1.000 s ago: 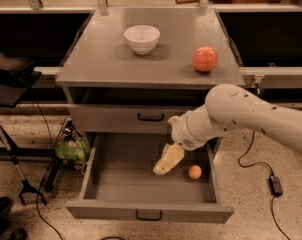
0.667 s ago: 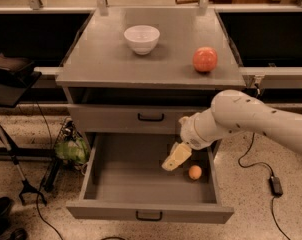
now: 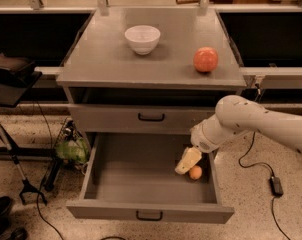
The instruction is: Pick orange from middle drawer and place on counter
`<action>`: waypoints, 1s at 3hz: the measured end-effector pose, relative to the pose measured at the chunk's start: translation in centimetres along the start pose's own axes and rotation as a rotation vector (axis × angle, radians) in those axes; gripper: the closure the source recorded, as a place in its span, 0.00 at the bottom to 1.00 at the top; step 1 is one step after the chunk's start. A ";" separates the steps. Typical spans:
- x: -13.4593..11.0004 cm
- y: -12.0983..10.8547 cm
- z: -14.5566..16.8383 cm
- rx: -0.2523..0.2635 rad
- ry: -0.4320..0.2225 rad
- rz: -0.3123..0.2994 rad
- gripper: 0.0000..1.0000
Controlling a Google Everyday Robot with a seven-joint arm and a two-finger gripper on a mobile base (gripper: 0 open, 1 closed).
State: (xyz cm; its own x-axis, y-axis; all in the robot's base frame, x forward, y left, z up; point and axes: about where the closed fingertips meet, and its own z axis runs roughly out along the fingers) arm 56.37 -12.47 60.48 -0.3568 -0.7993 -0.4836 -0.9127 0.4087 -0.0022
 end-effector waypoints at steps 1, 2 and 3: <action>3.7 -1.7 2.3 -0.053 0.081 0.056 0.00; 6.1 -3.0 4.5 -0.088 0.124 0.102 0.00; 8.4 -3.7 7.0 -0.110 0.143 0.140 0.00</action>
Offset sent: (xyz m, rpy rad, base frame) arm 0.0254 -0.0622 -0.1013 -0.0837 0.2373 -0.0795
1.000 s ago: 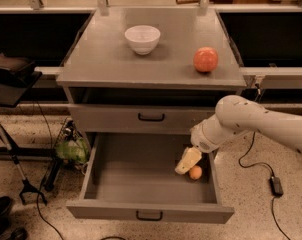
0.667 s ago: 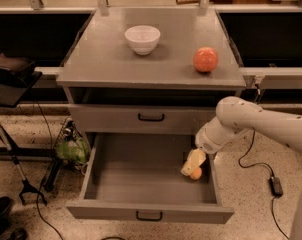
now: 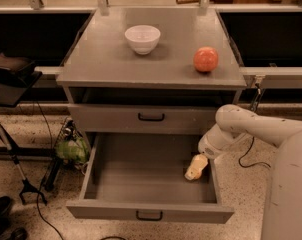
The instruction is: Pick orange from middle drawer and place on counter
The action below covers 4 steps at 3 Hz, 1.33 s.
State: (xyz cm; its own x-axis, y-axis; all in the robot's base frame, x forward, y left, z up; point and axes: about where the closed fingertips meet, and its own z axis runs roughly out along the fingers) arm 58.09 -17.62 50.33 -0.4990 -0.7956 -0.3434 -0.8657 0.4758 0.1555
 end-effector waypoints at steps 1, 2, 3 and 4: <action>1.4 -1.0 2.4 -0.004 0.022 0.019 0.00; 2.3 -1.3 4.1 0.008 0.020 0.021 0.00; 2.7 -1.8 5.8 0.037 0.008 -0.006 0.00; 3.4 -2.8 7.3 0.058 -0.010 -0.022 0.00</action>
Offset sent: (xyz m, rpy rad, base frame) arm 0.0043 -0.0130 -0.0689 -0.0261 -0.0144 -0.0327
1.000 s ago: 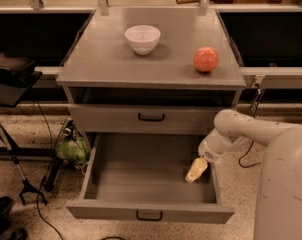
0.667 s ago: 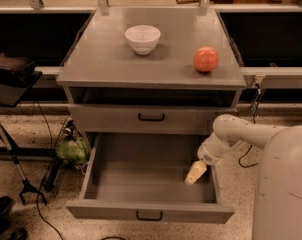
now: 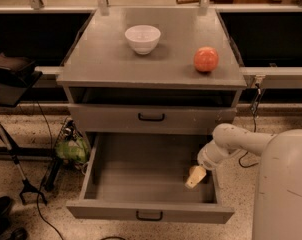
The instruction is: Pick orange from middle drawer and place on counter
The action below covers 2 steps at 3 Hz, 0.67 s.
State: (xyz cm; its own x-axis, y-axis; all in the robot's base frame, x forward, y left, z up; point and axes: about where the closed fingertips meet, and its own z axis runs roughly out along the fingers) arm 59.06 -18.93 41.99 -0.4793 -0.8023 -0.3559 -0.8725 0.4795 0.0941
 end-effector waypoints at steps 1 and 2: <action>0.7 -0.8 1.3 0.010 -0.007 -0.001 0.00; 1.4 -1.5 2.3 0.013 -0.004 0.007 0.09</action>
Offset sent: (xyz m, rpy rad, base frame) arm 0.0150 -0.0191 -0.0377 -0.0080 -0.0173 -0.0280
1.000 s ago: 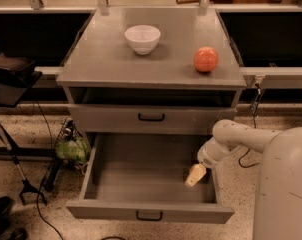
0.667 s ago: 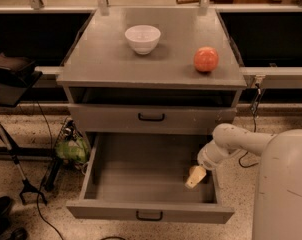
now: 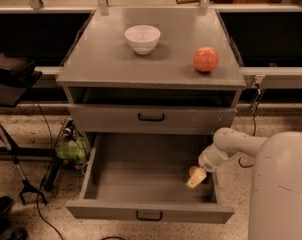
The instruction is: Pick orange from middle drawer and place on counter
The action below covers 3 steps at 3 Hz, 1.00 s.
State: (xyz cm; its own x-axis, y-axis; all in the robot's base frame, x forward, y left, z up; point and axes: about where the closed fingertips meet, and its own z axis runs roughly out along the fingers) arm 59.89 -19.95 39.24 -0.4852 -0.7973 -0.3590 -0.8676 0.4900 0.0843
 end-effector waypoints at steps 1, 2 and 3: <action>0.4 -0.1 0.9 -0.007 0.007 0.002 0.28; 0.6 0.0 1.6 -0.020 0.014 0.001 0.51; 0.8 0.2 2.2 -0.035 0.021 0.003 0.74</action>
Offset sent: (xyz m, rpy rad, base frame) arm -0.0002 -0.0005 -0.0212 -0.0057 0.0307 0.0098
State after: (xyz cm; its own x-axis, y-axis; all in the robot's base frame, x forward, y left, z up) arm 59.59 -19.75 36.96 -0.4894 -0.8033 -0.3394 -0.8694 0.4799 0.1180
